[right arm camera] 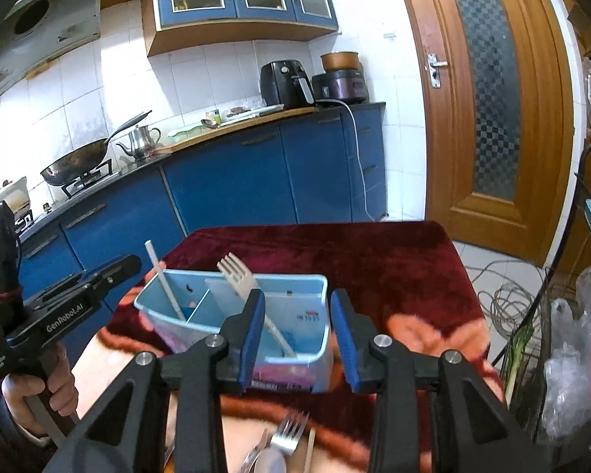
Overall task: Organize utensils
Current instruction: 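Lower the white fork into the holder with the right tool and open both tools, then grasp a metal fork with the left tool while the right tool grasps a wooden chopstick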
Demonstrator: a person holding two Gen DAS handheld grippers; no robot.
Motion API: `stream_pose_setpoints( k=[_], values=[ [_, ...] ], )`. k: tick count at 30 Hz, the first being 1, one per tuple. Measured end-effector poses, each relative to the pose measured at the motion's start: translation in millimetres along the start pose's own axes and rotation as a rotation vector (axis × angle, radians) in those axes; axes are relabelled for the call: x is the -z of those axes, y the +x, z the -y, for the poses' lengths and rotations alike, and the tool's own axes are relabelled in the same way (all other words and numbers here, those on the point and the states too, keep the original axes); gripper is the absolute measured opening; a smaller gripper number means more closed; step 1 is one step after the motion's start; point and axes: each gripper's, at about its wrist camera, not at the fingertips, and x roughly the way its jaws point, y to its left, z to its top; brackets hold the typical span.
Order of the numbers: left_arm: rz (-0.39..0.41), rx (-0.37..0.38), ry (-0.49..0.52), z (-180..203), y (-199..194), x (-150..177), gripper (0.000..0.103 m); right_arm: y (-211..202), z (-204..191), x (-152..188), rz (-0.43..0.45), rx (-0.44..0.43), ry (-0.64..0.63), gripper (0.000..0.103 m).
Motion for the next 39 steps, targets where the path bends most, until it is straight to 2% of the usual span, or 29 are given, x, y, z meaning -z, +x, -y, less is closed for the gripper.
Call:
stream_pose_setpoints(
  k=[14, 19, 23, 28, 39],
  values=[
    [-0.062, -0.007, 0.068, 4, -62, 24, 0.026, -35, -3, 52, -0.105, 0.017, 0.048, 0.042],
    [-0.11, -0.014, 0.064, 2, -77, 41, 0.026, -45, -5, 72, -0.137, 0.014, 0.062, 0.042],
    [-0.152, -0.013, 0.048, -2, -83, 54, 0.026, -43, -5, 88, -0.186, 0.045, 0.068, 0.042],
    [-0.228, -0.023, 0.018, -11, -78, 70, 0.032, -30, -2, 100, -0.271, 0.056, 0.071, 0.042],
    [-0.46, 0.003, -0.032, -30, -28, 100, 0.032, -1, 4, 108, -0.385, 0.087, 0.029, 0.042]
  ],
)
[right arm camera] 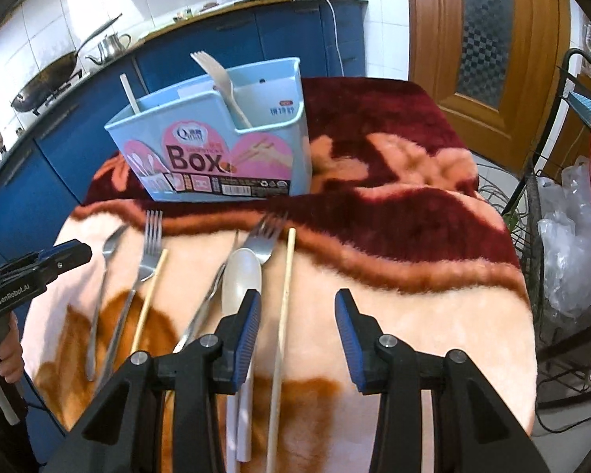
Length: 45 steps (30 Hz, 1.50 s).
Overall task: Organize utensils
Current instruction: 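Grasp a metal fork with the left tool while the right tool grasps a wooden chopstick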
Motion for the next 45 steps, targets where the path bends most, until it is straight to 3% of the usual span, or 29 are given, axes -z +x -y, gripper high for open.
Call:
stream_pose_setpoints(
  k=[8, 10, 16, 23, 26, 29, 31, 33, 41, 45],
  values=[
    [-0.057, -0.011, -0.036, -13, 23, -10, 0.032, 15, 2, -15, -0.074, 0.009, -0.013, 0.042],
    [-0.071, -0.005, -0.054, -16, 27, -12, 0.032, 18, 0, -18, -0.095, 0.003, -0.025, 0.036],
    [-0.101, 0.029, -0.061, -17, 34, -18, 0.032, 35, -5, -26, -0.166, -0.013, -0.046, 0.026],
    [-0.152, 0.122, -0.1, -18, 40, -25, 0.032, 42, -5, -29, -0.187, -0.014, -0.05, 0.026],
    [-0.157, 0.139, -0.106, -19, 43, -27, 0.025, 43, -4, -28, -0.185, -0.022, -0.054, 0.026],
    [-0.179, 0.175, -0.118, -20, 46, -26, 0.008, 44, -1, -30, -0.191, -0.03, -0.044, 0.027],
    [-0.212, 0.219, -0.129, -17, 50, -24, 0.006, 45, -1, -31, -0.195, -0.033, -0.041, 0.027],
    [-0.225, 0.212, -0.127, -12, 54, -23, 0.006, 46, -2, -31, -0.195, -0.032, -0.047, 0.027],
    [-0.194, 0.239, -0.132, -7, 51, -25, 0.003, 46, 0, -30, -0.181, -0.04, -0.018, 0.029],
    [-0.143, 0.271, -0.124, -4, 35, -22, 0.002, 45, 0, -28, -0.168, -0.013, -0.02, 0.018]
  ],
)
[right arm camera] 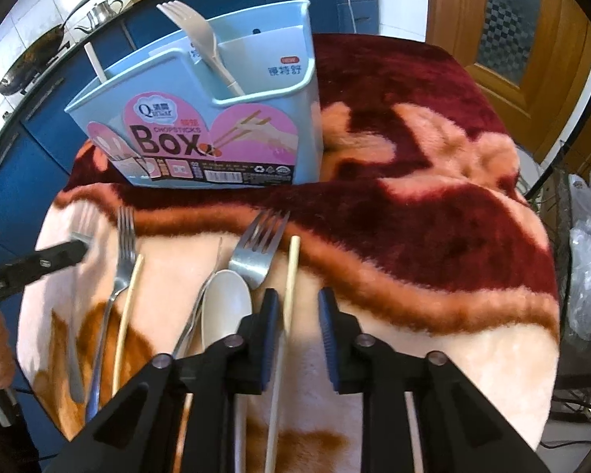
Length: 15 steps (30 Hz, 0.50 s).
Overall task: Organize utensils
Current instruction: 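Grasp a metal fork with the left tool while the right tool grasps a wooden chopstick, then carry the metal fork into the holder while the right tool carries the wooden chopstick there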
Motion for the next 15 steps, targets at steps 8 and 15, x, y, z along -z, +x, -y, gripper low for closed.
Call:
stream_pose_setpoints(
  k=[8, 15],
  values=[
    [0.192, -0.057, 0.096, 19, -42, 4, 0.002, -8, 1, 5, 0.05, -0.001, 0.015, 0.007],
    [0.391, -0.092, 0.161, 37, -82, -6, 0.002, -36, 10, 15, 0.185, -0.074, 0.063, 0.007]
  ],
)
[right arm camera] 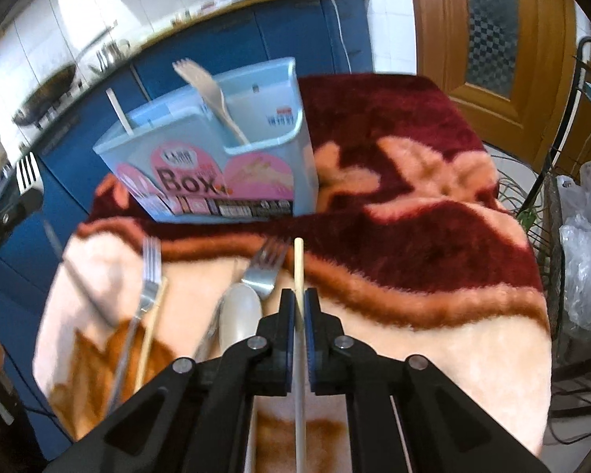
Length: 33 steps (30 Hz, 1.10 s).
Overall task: Organize utensils
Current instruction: 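Carry the metal fork into the holder while the right tool carries the wooden chopstick there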
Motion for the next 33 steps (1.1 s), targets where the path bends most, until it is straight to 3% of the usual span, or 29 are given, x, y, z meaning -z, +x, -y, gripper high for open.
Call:
stream_pose_setpoints(
  k=[5, 18, 24, 28, 33],
  values=[
    [0.127, -0.033, 0.04, 10, -14, -27, 0.002, -20, -1, -2, 0.123, -0.017, 0.002, 0.007],
    [0.249, -0.068, 0.046, 20, -32, -94, 0.002, -60, -8, -18, 0.367, -0.018, -0.039, 0.007],
    [0.257, -0.126, 0.076, 21, -10, -111, 0.002, -74, -6, -25, 0.462, -0.012, -0.037, 0.007],
    [0.209, -0.148, 0.051, 14, 14, -112, 0.002, -79, -7, -30, 0.505, -0.035, -0.031, 0.007],
    [0.167, -0.155, 0.077, 15, 36, -103, 0.002, -84, -19, -39, 0.569, -0.003, -0.059, 0.007]
  ],
)
